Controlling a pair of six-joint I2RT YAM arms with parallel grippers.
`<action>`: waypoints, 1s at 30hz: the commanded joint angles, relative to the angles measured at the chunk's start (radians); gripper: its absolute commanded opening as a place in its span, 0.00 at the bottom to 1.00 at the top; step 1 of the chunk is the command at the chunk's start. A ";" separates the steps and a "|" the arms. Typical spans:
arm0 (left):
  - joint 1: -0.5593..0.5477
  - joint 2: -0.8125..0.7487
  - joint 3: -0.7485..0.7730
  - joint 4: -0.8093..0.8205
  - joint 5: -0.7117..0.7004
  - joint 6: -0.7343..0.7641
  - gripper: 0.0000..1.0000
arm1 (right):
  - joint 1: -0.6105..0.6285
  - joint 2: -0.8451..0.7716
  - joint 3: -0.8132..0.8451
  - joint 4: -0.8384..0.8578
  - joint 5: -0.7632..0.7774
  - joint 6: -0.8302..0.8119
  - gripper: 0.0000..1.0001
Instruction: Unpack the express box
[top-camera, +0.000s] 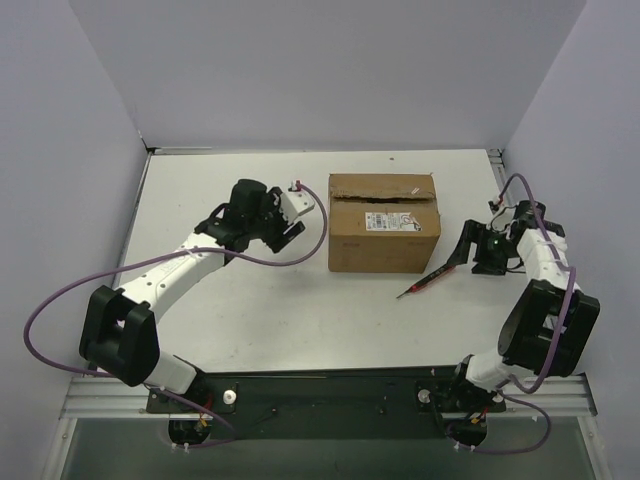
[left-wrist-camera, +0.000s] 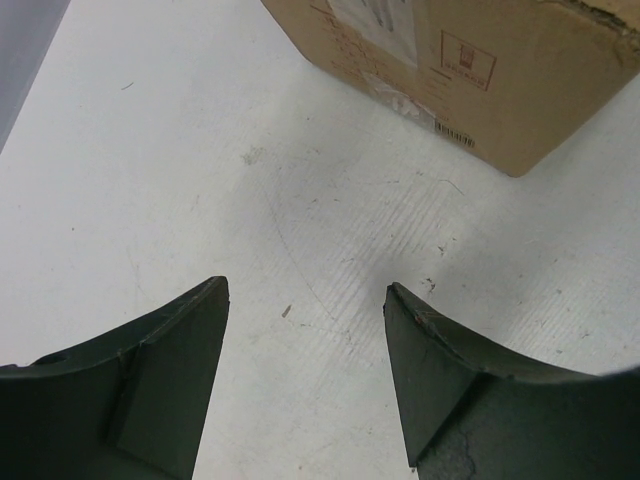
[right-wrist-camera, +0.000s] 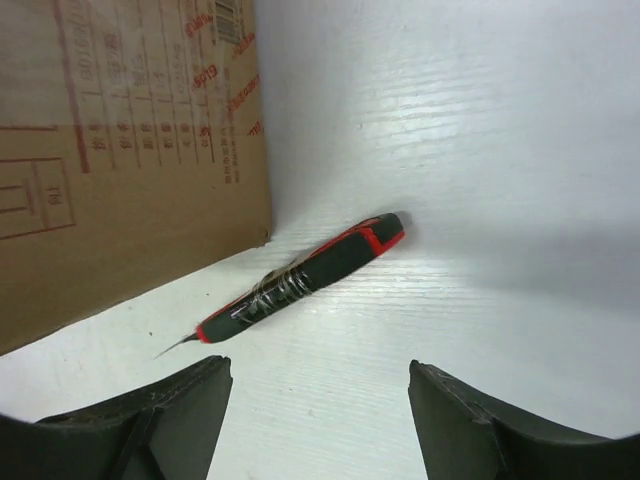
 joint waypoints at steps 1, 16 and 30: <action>0.014 -0.039 0.009 0.088 0.027 -0.057 0.73 | 0.041 -0.124 0.077 -0.021 0.059 -0.009 0.72; 0.070 0.007 0.149 0.041 0.224 -0.327 0.66 | 0.195 0.010 0.174 0.309 0.168 0.130 0.47; 0.117 -0.071 0.138 0.001 0.047 -0.264 0.69 | 0.678 -0.309 -0.050 0.319 0.002 0.121 0.45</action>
